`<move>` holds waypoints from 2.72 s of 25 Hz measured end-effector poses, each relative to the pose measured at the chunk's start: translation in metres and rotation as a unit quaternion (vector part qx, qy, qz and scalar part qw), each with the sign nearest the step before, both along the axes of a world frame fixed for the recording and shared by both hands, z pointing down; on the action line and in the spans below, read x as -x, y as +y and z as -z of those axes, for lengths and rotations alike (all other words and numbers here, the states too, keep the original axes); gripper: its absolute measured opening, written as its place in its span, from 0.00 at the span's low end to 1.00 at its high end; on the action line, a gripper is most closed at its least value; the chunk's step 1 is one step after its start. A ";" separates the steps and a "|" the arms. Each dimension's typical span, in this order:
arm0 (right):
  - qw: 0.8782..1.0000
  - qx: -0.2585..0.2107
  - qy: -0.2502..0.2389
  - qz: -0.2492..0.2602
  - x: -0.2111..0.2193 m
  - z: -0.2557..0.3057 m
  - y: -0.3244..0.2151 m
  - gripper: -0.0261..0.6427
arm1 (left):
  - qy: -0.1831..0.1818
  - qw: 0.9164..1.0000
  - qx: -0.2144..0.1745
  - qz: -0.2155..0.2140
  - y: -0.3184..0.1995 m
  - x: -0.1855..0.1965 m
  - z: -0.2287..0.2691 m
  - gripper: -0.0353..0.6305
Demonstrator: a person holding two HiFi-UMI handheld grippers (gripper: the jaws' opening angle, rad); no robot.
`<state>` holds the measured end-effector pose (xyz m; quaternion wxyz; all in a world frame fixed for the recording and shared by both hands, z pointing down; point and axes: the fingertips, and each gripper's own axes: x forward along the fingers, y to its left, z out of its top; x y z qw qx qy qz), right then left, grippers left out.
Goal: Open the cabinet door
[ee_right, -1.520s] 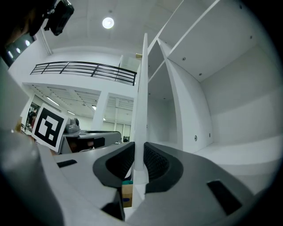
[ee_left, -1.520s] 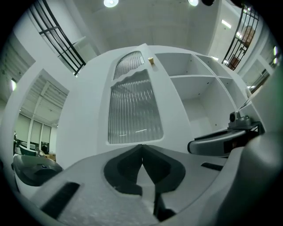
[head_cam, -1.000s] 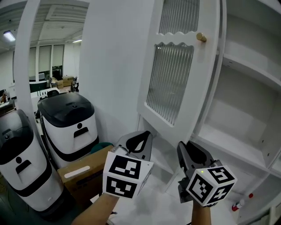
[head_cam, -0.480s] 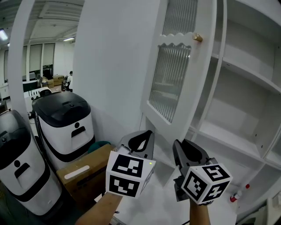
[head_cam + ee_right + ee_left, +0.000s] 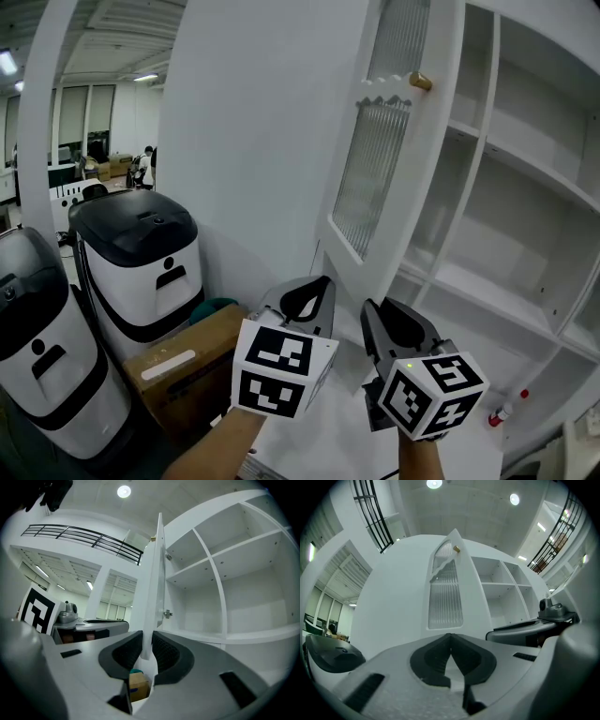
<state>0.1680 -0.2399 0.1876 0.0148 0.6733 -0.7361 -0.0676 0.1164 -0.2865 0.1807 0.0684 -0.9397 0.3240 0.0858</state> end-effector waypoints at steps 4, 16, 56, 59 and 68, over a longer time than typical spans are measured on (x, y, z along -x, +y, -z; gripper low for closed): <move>1.000 -0.001 -0.002 0.003 0.015 0.001 -0.001 0.15 | -0.003 1.000 0.000 0.001 0.000 0.015 -0.001 0.07; 1.000 -0.014 0.008 0.004 0.058 0.001 -0.013 0.16 | -0.003 1.000 0.004 0.008 -0.010 0.055 -0.005 0.07; 0.996 -0.060 0.052 0.049 0.174 0.003 -0.094 0.21 | -0.019 0.995 -0.001 0.098 -0.049 0.165 -0.016 0.07; 0.996 -0.058 0.049 0.054 0.180 0.004 -0.101 0.22 | -0.021 0.994 -0.002 0.105 -0.051 0.174 -0.017 0.07; 0.995 -0.061 0.044 0.063 0.182 0.003 -0.108 0.23 | -0.032 0.993 -0.001 0.116 -0.055 0.179 -0.026 0.07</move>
